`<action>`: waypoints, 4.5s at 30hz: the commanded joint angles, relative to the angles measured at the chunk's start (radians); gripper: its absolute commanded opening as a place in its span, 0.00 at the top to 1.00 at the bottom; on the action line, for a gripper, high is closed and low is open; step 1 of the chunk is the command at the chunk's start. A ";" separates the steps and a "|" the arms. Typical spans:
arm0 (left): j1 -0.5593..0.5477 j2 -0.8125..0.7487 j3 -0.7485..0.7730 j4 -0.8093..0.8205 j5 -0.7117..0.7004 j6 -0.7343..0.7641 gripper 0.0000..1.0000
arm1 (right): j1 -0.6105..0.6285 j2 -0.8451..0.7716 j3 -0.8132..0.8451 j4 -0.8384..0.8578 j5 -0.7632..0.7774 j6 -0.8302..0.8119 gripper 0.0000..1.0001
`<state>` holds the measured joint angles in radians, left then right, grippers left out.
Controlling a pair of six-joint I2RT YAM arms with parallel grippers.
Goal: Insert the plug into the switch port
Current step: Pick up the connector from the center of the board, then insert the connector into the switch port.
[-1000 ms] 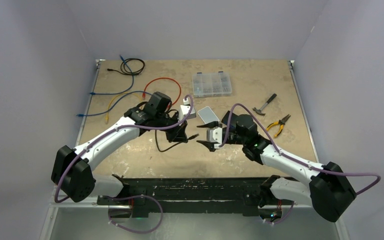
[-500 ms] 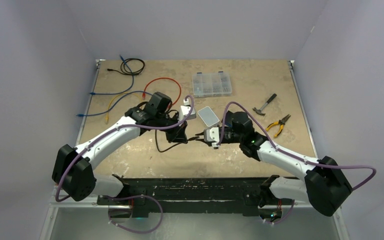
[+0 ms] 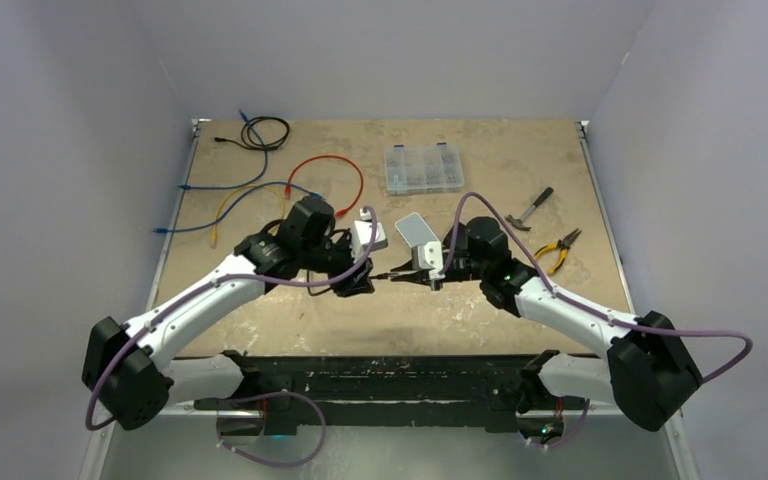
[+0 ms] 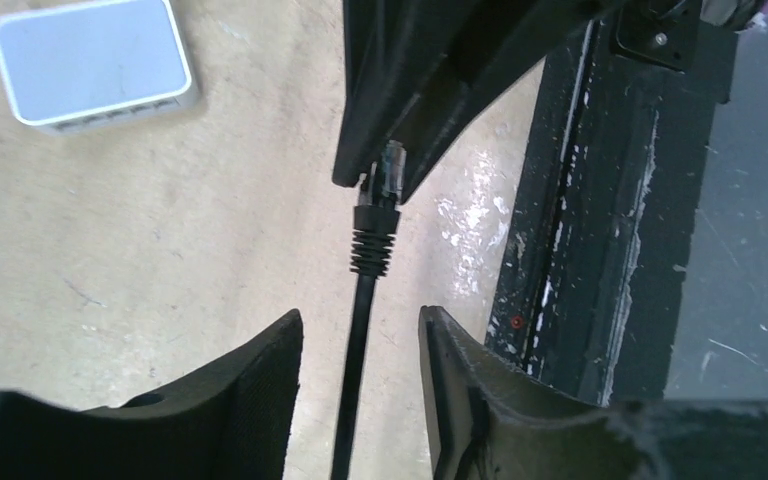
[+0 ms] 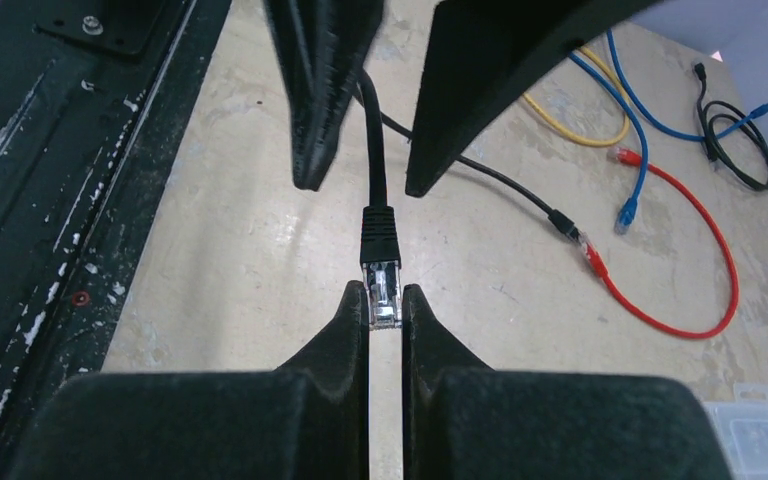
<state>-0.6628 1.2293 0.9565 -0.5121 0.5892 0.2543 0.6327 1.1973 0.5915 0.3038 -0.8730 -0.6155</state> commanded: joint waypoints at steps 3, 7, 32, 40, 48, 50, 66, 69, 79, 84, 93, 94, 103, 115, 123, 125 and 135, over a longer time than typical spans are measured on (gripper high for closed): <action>-0.065 -0.168 -0.111 0.183 -0.155 0.053 0.50 | -0.018 -0.027 0.031 0.090 -0.106 0.118 1.00; -0.071 -0.288 -0.239 0.329 -0.169 0.096 0.42 | -0.018 -0.025 0.026 0.111 -0.129 0.139 1.00; -0.073 -0.263 -0.290 0.536 0.026 0.033 0.55 | -0.018 -0.021 0.010 0.163 -0.165 0.150 1.00; -0.073 -0.248 -0.279 0.535 0.043 0.021 0.69 | -0.018 -0.014 0.001 0.174 -0.160 0.157 1.00; -0.073 -0.246 -0.259 0.519 0.011 0.002 0.62 | -0.018 -0.005 0.002 0.159 -0.139 0.148 1.00; -0.073 -0.246 -0.251 0.515 0.004 0.001 0.62 | -0.018 -0.002 0.004 0.150 -0.135 0.143 1.00; -0.072 -0.226 -0.222 0.444 0.000 0.010 0.86 | -0.018 0.014 0.010 0.141 -0.119 0.143 1.00; -0.073 -0.225 -0.217 0.437 -0.001 0.017 1.00 | -0.018 0.020 0.008 0.141 -0.111 0.159 1.00; -0.070 -0.142 -0.152 0.370 -0.258 -0.099 1.00 | -0.027 0.082 0.058 0.198 0.124 0.479 0.64; -0.069 -0.034 -0.117 0.357 -0.376 -0.224 1.00 | -0.106 0.141 0.128 0.165 0.217 0.621 0.54; -0.072 0.087 -0.253 0.685 -0.479 -0.331 1.00 | -0.257 0.214 0.189 0.176 0.320 0.751 0.27; -0.071 0.098 -0.261 0.718 -0.501 -0.326 1.00 | -0.272 0.233 0.199 0.173 0.335 0.755 0.27; -0.004 0.063 -0.227 0.597 -1.041 -0.311 1.00 | -0.352 0.394 0.251 0.165 0.336 0.796 0.27; 0.014 -0.069 0.001 0.373 -1.771 0.009 1.00 | -0.352 0.417 0.246 0.191 0.442 0.793 0.27; 0.003 0.083 0.030 0.436 -1.874 0.124 1.00 | -0.352 0.432 0.234 0.221 0.477 0.811 0.28; -0.010 0.118 0.034 0.376 -1.724 0.033 1.00 | -0.352 0.447 0.242 0.213 0.470 0.808 0.28; -0.022 0.232 -0.204 0.772 -0.846 -0.068 1.00 | -0.352 0.536 0.319 0.133 0.402 0.788 0.30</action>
<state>-0.6815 1.4021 0.7956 0.0574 -0.6613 0.2478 0.2768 1.7103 0.8429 0.4625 -0.4328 0.1825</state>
